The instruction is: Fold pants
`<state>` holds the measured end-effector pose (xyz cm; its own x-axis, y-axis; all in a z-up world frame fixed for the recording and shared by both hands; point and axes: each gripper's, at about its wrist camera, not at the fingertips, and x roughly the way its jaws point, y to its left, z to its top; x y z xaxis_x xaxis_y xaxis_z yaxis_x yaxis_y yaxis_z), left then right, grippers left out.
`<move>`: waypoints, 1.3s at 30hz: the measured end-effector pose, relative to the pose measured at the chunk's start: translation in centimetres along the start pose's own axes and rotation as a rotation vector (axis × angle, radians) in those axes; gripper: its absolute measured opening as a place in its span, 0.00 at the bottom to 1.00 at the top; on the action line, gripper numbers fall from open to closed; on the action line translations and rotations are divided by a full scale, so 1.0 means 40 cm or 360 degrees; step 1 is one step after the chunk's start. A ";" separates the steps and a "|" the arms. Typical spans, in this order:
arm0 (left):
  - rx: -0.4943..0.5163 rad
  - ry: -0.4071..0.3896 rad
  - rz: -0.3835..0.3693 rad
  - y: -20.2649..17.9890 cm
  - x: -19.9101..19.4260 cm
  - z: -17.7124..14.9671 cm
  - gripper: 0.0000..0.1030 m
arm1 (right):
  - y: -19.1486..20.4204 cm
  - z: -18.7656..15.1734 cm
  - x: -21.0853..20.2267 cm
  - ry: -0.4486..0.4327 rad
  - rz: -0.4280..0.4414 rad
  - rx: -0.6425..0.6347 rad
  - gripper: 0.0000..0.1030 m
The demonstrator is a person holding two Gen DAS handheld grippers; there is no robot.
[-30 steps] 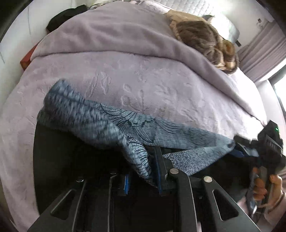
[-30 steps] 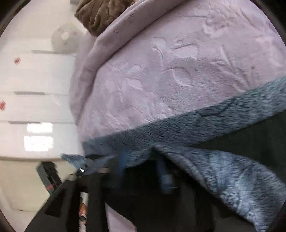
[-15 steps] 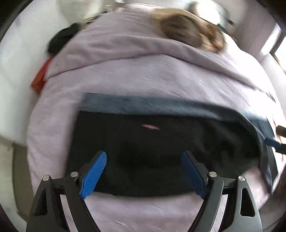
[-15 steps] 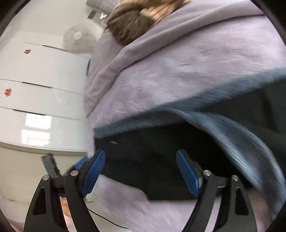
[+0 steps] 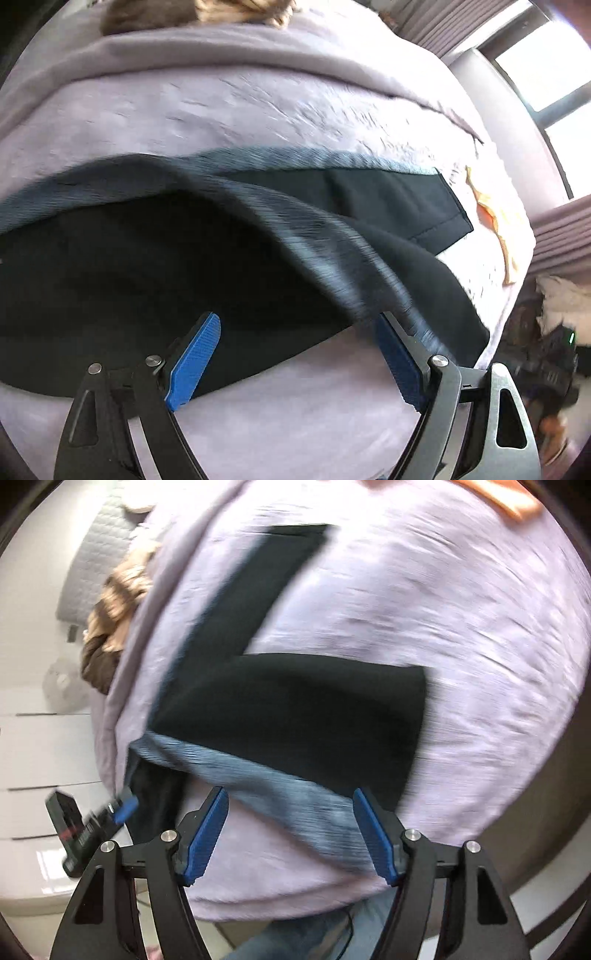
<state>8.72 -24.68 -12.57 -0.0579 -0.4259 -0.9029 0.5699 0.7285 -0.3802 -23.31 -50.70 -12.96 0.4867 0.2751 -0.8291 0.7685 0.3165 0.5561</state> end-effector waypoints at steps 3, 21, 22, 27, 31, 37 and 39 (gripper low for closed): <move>-0.0017 0.0070 0.0047 -0.059 0.078 0.012 0.83 | -0.075 0.021 0.028 0.0128 0.0056 0.0058 0.71; -0.0117 -0.0065 0.0182 -0.190 0.095 0.120 0.55 | -0.016 0.221 0.057 0.0434 0.0797 -0.0003 0.12; -0.0122 -0.0086 0.0196 -0.189 0.095 0.140 0.55 | 0.011 0.271 0.052 0.0403 0.0822 -0.0037 0.12; -0.0166 -0.0227 0.0326 -0.144 0.081 0.263 0.66 | 0.110 0.538 0.114 0.0350 0.0871 -0.0089 0.12; -0.0197 -0.0265 0.0448 -0.098 0.075 0.301 0.66 | 0.138 0.684 0.207 0.0382 0.0686 -0.0094 0.34; -0.0261 -0.0227 0.0542 -0.056 0.068 0.232 0.66 | 0.155 0.699 0.121 0.0146 0.0383 -0.0339 0.55; -0.0252 -0.0190 0.0580 -0.062 0.090 0.204 0.66 | 0.139 0.696 0.092 0.0053 0.0234 -0.0396 0.55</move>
<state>13.79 -32.42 -13.24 0.2248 -0.1773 -0.9581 0.4017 0.9127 -0.0746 -5.66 -73.20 -14.53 0.5680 0.3629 -0.7387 0.5633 0.4829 0.6704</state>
